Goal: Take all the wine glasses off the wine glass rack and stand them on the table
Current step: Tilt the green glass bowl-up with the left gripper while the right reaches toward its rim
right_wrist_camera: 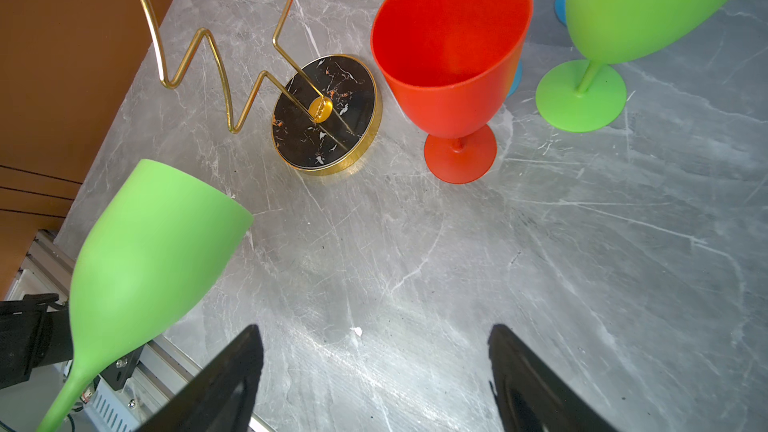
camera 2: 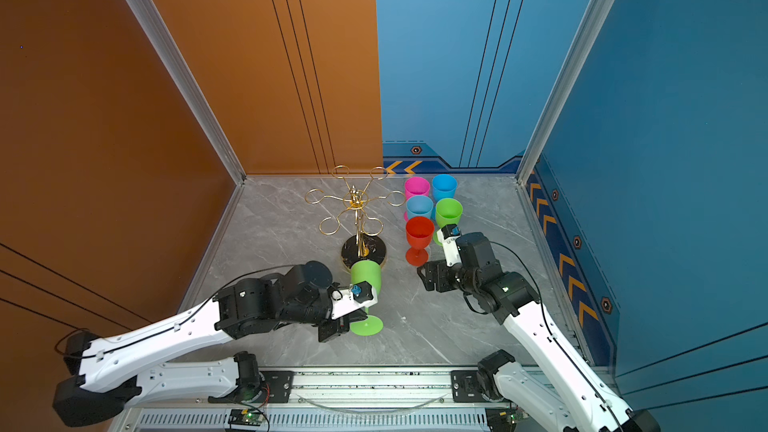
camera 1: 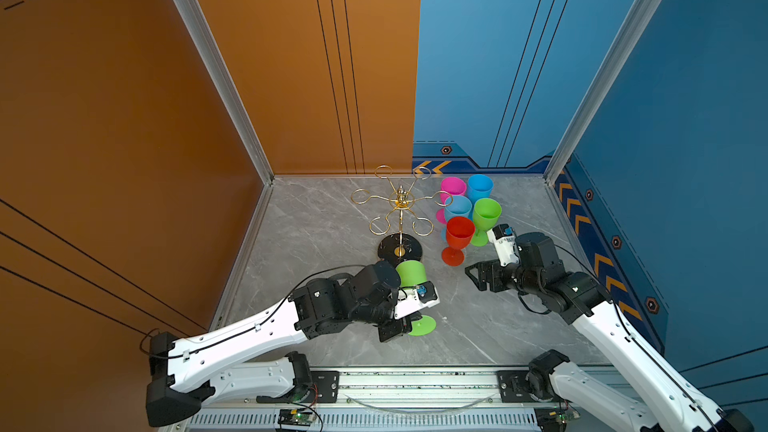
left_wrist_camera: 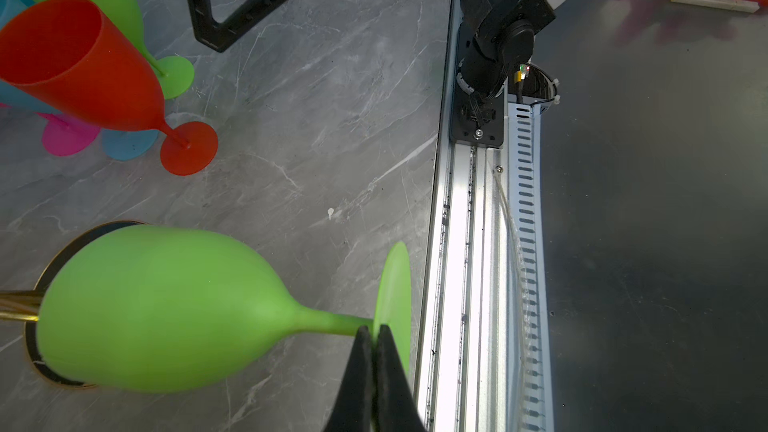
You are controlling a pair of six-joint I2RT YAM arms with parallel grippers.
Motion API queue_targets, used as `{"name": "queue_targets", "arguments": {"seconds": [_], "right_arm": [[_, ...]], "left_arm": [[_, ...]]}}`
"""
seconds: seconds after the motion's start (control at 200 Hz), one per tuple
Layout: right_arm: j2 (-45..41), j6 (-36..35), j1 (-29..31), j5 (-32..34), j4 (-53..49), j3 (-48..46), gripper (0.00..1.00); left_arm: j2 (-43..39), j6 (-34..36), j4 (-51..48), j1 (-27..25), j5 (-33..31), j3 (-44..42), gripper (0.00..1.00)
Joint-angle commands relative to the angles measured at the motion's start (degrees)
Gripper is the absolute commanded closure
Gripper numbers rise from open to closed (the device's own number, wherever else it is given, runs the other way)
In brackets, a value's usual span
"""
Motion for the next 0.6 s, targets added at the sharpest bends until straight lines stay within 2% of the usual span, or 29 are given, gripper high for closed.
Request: {"name": "queue_targets", "arguments": {"seconds": [0.0, 0.265, 0.591], "right_arm": [[0.7, 1.6, 0.5, -1.0, -1.8, 2.5, 0.14], [2.5, 2.5, 0.5, -1.8, -2.0, 4.5, 0.14], [5.4, 3.1, 0.5, -3.2, -2.5, 8.8, 0.16]], "left_arm": [[-1.9, 6.5, 4.8, -1.7, -1.9, -2.6, 1.0], [-4.4, 14.7, 10.3, -3.6, -6.2, -7.6, 1.0], [-2.6, 25.6, 11.6, -7.8, -15.6, -9.4, 1.0]]}}
